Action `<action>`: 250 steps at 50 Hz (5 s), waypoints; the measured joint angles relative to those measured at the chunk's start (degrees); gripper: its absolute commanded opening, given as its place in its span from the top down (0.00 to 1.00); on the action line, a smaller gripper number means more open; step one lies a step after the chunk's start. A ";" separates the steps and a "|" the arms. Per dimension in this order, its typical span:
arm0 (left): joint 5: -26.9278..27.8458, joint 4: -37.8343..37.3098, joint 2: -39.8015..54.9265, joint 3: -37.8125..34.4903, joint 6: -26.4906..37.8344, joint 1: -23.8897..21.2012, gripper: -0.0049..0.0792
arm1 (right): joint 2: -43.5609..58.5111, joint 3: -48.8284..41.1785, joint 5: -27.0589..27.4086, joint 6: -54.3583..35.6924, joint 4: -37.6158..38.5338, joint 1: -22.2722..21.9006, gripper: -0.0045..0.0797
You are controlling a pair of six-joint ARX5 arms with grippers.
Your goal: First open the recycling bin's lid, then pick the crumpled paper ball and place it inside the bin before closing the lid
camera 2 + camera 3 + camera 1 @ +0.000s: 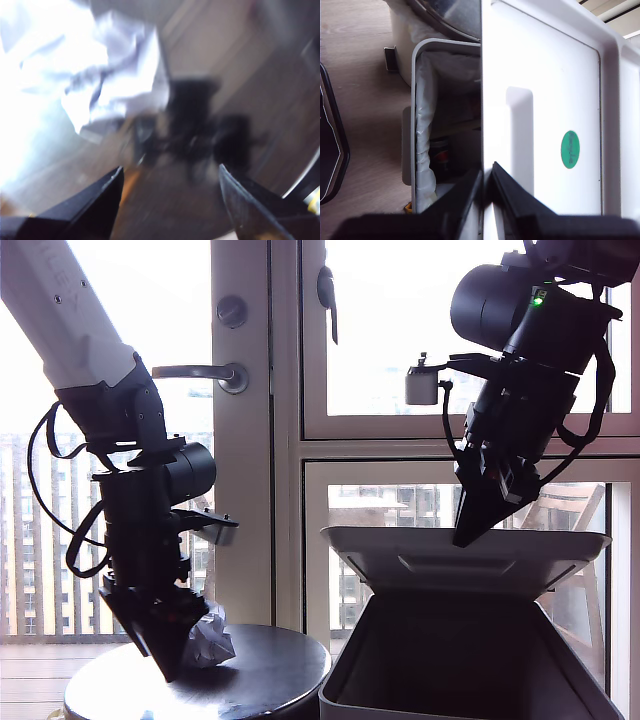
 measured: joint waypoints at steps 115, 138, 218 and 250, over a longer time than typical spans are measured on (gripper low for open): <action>13.51 11.67 -1.20 0.00 13.00 2.25 0.35 | 0.00 0.00 -0.74 1.33 3.02 0.00 0.96; 13.25 16.63 1.05 0.00 13.09 2.16 0.42 | 0.00 0.00 -0.76 1.36 2.80 0.00 0.96; 37.31 9.75 -4.24 0.07 -18.23 0.98 0.97 | 0.00 6.58 -0.52 1.51 -2.38 -0.02 0.96; 49.68 21.90 4.04 -0.37 -40.94 -10.05 0.97 | 0.00 8.35 -0.42 1.53 -5.25 -0.04 0.96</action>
